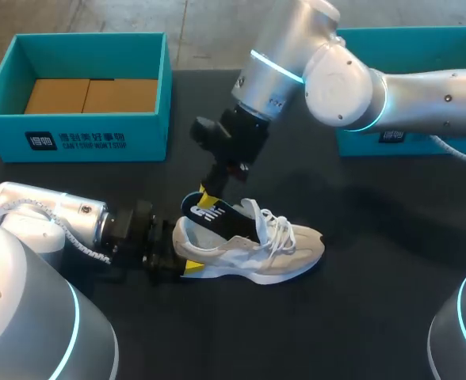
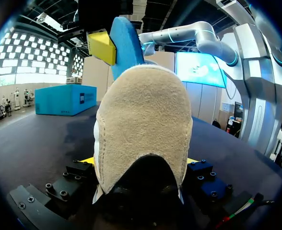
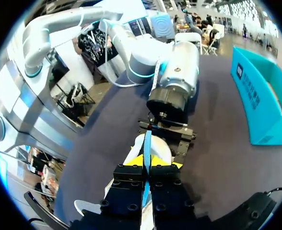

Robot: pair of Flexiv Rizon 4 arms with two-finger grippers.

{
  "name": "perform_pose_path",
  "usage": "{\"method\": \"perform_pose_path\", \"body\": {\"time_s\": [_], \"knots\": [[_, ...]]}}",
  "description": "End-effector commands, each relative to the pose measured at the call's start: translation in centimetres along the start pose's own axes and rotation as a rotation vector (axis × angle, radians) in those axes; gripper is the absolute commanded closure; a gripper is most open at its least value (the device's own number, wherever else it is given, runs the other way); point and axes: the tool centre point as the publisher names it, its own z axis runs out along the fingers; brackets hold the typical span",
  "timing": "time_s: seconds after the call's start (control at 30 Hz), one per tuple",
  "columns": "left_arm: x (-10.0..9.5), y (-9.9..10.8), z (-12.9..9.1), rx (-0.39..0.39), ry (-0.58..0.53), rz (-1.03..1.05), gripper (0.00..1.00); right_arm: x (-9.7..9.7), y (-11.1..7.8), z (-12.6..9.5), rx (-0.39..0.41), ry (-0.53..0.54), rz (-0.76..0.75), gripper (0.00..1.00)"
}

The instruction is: Take the shoe out of the shoebox, open the shoe tongue, remove and reinsert the insole, then place the shoe into the shoebox

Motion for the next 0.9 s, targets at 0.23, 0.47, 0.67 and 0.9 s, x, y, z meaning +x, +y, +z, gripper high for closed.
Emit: {"method": "perform_pose_path", "body": {"time_s": [0.23, 0.47, 0.67, 0.9], "knots": [[0.1, 0.3, 0.1, -0.001, -0.001, 0.0, 1.0, 0.8, 1.3, -3.2, -0.069, -0.201, -0.12, 1.0], [0.1, 0.3, 0.1, -0.001, -0.001, 0.0, 1.0, -0.1, 2.8, -5.1, -0.177, -0.17, -0.217, 1.0], [0.1, 0.3, 0.1, -0.001, -0.001, 0.0, 1.0, -0.8, 3.8, -6.2, -0.222, -0.168, -0.261, 1.0], [0.1, 0.3, 0.1, -0.001, -0.001, 0.0, 1.0, -0.7, 4.8, -7.6, -0.269, -0.196, -0.289, 1.0]]}}
